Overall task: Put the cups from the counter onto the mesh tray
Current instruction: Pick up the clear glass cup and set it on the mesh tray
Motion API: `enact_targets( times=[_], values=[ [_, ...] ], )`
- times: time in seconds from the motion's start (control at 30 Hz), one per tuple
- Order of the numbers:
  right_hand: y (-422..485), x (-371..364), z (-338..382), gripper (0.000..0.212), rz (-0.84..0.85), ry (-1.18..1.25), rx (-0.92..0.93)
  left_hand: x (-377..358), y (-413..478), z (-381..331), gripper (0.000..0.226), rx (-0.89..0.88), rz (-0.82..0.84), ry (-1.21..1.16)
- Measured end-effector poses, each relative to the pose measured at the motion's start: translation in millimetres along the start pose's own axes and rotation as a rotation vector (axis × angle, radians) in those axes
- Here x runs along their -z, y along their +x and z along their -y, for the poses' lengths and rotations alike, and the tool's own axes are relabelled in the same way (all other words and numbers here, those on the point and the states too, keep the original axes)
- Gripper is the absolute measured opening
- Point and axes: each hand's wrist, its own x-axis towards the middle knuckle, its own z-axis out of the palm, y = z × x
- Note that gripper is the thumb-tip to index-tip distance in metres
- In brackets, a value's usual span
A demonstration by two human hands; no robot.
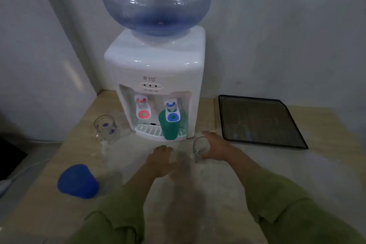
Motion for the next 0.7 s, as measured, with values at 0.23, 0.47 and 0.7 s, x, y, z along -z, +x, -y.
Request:
enact_targets(
  times=[0.23, 0.47, 0.7],
  values=[
    [6, -16, 1, 0.099, -0.004, 0.026, -0.015, -15, 7, 22, 0.064, -0.05, 0.04, 0.117],
    [6, -22, -1, 0.079, -0.092, 0.048, -0.002, -25, 6, 34, 0.067, -0.066, 0.033, 0.155],
    [-4, -16, -9, 0.077, -0.182, 0.324, -0.061, -27, 5, 17, 0.051, -0.209, -0.062, -0.072]
  ],
)
